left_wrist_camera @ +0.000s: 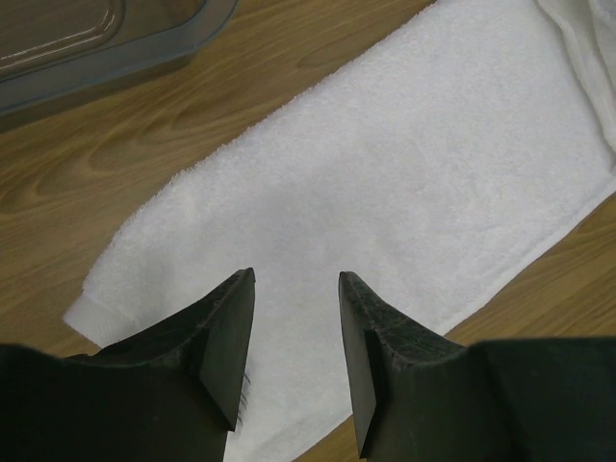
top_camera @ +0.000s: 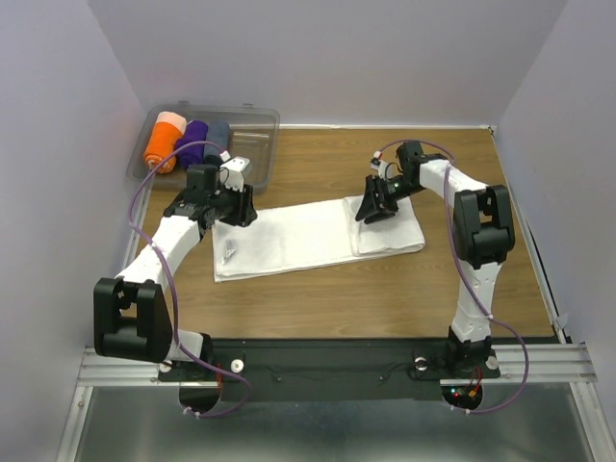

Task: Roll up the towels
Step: Fold the towel

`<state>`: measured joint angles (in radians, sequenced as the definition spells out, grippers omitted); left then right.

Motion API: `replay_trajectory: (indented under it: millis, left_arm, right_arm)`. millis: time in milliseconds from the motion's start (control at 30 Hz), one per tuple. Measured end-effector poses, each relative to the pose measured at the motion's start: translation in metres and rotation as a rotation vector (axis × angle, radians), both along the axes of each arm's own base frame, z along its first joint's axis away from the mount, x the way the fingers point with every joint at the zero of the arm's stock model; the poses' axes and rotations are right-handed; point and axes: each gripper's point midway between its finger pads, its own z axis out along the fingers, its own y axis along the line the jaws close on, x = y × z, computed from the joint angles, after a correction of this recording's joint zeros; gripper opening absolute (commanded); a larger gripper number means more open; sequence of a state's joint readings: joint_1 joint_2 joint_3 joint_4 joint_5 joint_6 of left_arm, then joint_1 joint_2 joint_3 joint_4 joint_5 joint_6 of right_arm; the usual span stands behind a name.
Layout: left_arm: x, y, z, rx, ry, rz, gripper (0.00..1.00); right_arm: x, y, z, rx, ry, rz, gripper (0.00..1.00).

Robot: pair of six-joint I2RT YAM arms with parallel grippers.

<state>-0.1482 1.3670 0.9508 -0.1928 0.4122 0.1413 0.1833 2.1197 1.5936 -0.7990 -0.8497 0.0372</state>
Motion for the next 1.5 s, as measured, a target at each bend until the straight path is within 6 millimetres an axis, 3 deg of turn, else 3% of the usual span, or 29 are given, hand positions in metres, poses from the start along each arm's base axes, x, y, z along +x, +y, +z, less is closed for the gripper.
replay_trajectory:
  millis: [200,367,500,633,833,967,1133,1267,1333,1367,1500]
  left_arm:
    - [-0.006,-0.003,-0.003,0.009,0.009,-0.042,0.49]
    - [-0.009,-0.013,-0.018,0.064,0.044,-0.102,0.47]
    - [-0.011,-0.019,-0.038,0.097,0.097,-0.131,0.47]
    - [-0.015,-0.023,-0.054,0.128,0.143,-0.149,0.47]
    - [-0.017,-0.031,-0.072,0.177,0.182,-0.171,0.47]
    - [-0.016,-0.041,-0.084,0.187,0.215,-0.195,0.47]
    - [-0.006,-0.060,-0.101,0.188,0.251,-0.224,0.47]
    - [0.006,-0.085,-0.106,0.191,0.260,-0.265,0.47]
    - [0.021,-0.104,-0.106,0.180,0.243,-0.288,0.47]
    - [0.027,-0.113,-0.106,0.173,0.237,-0.300,0.47]
    - [0.056,-0.153,-0.103,0.127,0.199,-0.349,0.47]
  right_arm:
    - [0.005,-0.005,0.025,-0.029,-0.103,0.032,0.43]
    - [0.051,-0.027,0.050,-0.199,-0.365,0.063,0.35]
    - [0.065,-0.049,0.041,-0.344,-0.442,0.094,0.34]
    - [0.066,-0.066,0.013,-0.445,-0.434,0.139,0.33]
    - [0.032,-0.086,-0.045,-0.529,-0.320,0.223,0.32]
    - [0.009,-0.091,-0.045,-0.522,-0.314,0.234,0.31]
    - [-0.035,-0.097,-0.046,-0.510,-0.247,0.260,0.33]
    - [-0.072,-0.102,-0.044,-0.502,-0.150,0.301,0.46]
    - [-0.090,-0.105,-0.041,-0.498,-0.113,0.324,0.66]
    - [-0.098,-0.106,-0.037,-0.493,-0.099,0.328,0.70]
    - [-0.109,-0.110,-0.009,-0.450,-0.110,0.295,0.72]
